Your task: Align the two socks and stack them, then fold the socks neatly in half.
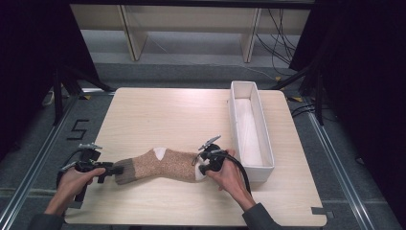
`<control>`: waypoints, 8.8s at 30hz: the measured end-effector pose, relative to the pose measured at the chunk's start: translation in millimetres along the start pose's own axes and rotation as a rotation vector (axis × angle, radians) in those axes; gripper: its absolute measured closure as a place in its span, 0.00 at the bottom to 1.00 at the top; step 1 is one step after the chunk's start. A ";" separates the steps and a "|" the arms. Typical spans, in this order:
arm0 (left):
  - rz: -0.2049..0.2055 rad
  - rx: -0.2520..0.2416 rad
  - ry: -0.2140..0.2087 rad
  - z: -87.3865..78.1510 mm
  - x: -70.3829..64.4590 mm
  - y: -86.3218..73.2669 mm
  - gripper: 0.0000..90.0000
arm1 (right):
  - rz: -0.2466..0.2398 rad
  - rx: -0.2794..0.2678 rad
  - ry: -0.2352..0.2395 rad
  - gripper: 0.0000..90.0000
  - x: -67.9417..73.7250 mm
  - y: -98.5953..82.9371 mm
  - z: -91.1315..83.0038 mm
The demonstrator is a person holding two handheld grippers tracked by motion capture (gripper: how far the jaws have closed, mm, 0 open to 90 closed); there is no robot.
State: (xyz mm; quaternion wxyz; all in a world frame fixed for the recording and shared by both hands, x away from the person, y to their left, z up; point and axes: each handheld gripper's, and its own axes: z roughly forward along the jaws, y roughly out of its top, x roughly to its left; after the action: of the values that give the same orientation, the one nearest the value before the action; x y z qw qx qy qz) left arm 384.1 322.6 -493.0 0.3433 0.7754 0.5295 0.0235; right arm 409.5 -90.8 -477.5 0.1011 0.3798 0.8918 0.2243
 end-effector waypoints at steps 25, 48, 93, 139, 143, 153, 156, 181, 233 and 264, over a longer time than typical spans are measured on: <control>0.013 -0.040 -0.097 4.2 -5.9 -3.1 0.78 | 0.044 -0.053 0.101 0.83 -0.7 -9.1 0.5; 0.107 -0.046 -0.251 0.5 -63.5 -23.8 0.78 | 0.061 -0.064 0.128 0.83 -6.6 -72.4 -58.9; 0.368 -0.054 -0.141 4.5 -111.8 -30.7 0.99 | 0.168 -0.094 0.147 0.55 -13.0 -107.1 -58.2; 0.392 -0.046 -0.149 3.9 -116.0 -37.8 0.99 | 0.124 -0.167 0.198 0.81 -14.7 -91.9 -74.4; 0.403 -0.067 -0.165 0.2 -121.0 -37.4 0.99 | 0.114 -0.156 0.204 0.81 -21.3 -90.0 -85.3; 0.420 -0.030 -0.160 11.4 -123.3 -40.6 0.99 | 0.092 -0.178 0.204 0.81 -26.9 -79.4 -109.2; 0.426 -0.034 -0.168 14.5 -131.6 -39.4 0.99 | 0.102 -0.163 0.214 0.81 -25.7 -70.6 -114.2; 0.477 -0.118 -0.218 17.9 -171.0 -33.8 0.86 | -0.223 -0.068 0.123 0.80 55.2 47.5 -86.4; 0.332 -0.163 -0.197 2.1 -137.7 -55.2 0.72 | -0.320 -0.063 0.275 0.93 98.0 33.6 -35.9; 0.366 -0.235 -0.192 -14.6 -155.3 -41.3 0.76 | -0.176 -0.186 0.277 0.81 62.8 30.9 -65.9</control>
State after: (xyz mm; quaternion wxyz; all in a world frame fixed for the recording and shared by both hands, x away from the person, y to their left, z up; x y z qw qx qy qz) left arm 276.9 208.3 -454.1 0.4700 0.8119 0.3386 0.0732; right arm 362.6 -47.8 -405.5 0.0315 0.2549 0.9023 0.3463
